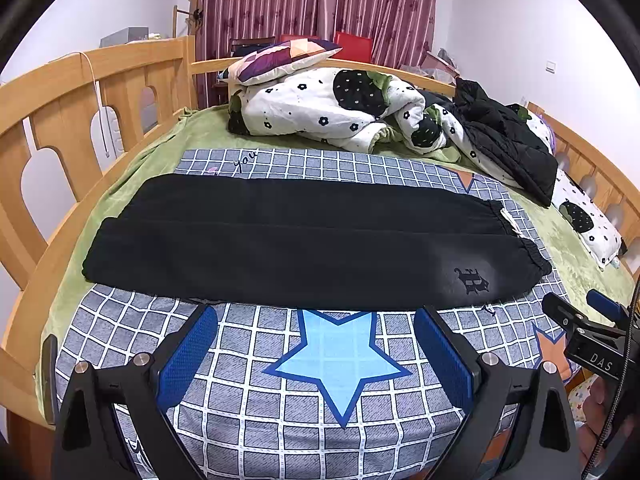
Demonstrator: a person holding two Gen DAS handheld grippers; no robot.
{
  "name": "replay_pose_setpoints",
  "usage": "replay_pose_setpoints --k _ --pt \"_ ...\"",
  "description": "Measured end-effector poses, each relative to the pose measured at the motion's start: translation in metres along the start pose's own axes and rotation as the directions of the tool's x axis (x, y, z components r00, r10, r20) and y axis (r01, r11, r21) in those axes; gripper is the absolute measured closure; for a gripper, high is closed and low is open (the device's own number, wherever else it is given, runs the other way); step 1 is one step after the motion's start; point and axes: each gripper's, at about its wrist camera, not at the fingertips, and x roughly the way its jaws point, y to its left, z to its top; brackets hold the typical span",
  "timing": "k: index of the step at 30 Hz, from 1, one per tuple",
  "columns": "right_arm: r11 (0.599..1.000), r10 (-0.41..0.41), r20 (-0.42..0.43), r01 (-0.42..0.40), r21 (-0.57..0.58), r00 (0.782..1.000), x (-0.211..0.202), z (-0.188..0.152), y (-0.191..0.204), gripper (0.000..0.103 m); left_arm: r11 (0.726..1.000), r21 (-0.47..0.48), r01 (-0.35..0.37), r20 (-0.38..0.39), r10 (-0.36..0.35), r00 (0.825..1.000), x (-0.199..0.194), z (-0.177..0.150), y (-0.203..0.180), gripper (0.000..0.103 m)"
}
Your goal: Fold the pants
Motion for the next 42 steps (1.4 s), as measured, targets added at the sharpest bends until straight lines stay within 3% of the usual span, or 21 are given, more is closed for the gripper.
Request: replay_pose_setpoints --k 9,15,18,23,26,28,30,32,34,37,39,42 --pt "1.0 0.01 0.003 -0.01 0.002 1.0 -0.001 -0.001 0.001 0.0 1.0 -0.011 0.015 0.009 -0.015 1.0 -0.002 0.0 0.0 0.004" --pt "0.998 0.055 0.053 -0.057 0.036 0.997 -0.011 0.002 0.003 0.0 0.988 -0.083 0.13 0.077 -0.123 0.989 -0.003 0.01 0.011 0.004" --pt "0.993 0.119 0.104 -0.12 0.005 0.987 -0.016 0.016 0.004 0.0 0.992 -0.083 0.092 0.099 -0.084 0.992 0.003 0.026 0.022 0.004" --pt "0.997 0.066 0.198 -0.058 -0.044 0.978 -0.011 0.044 -0.012 0.001 0.992 -0.125 0.019 0.069 -0.01 0.998 0.033 0.043 0.067 0.004" --pt "0.997 0.078 0.163 -0.073 -0.034 0.984 0.02 0.055 -0.039 0.001 0.981 -0.193 -0.01 0.022 0.014 1.0 0.064 0.037 0.105 0.004" --pt "0.999 0.026 0.12 -0.031 0.044 0.992 0.047 0.053 -0.064 0.002 0.97 -0.24 -0.029 -0.012 0.027 1.0 0.089 0.026 0.13 0.008" --pt "0.995 0.045 0.089 -0.053 0.087 0.995 0.071 0.046 -0.085 0.003 0.958 -0.286 -0.032 -0.038 0.022 0.999 0.107 0.015 0.15 0.008" --pt "0.988 0.096 -0.009 -0.094 0.126 0.995 0.107 0.033 -0.105 0.017 0.945 -0.326 -0.031 -0.063 0.011 0.998 0.124 0.001 0.169 0.008" --pt "0.982 0.101 -0.064 -0.089 0.169 0.993 0.134 0.016 -0.121 0.02 0.931 -0.363 -0.035 -0.088 0.004 0.996 0.142 -0.014 0.189 0.008" --pt "0.971 0.125 -0.091 -0.103 0.217 0.988 0.162 -0.008 -0.141 0.024 0.9 -0.433 -0.042 -0.117 -0.01 0.993 0.167 -0.032 0.218 0.009" --pt "0.954 0.158 -0.1 -0.126 0.272 0.982 0.177 -0.02 -0.156 0.024 0.872 -0.487 -0.046 -0.134 -0.022 0.991 0.18 -0.043 0.234 0.015" --pt "0.931 0.191 -0.091 -0.151 0.331 0.977 0.192 -0.027 -0.164 0.024 0.832 -0.555 0.001 -0.08 -0.054 0.995 0.189 -0.05 0.252 0.019"
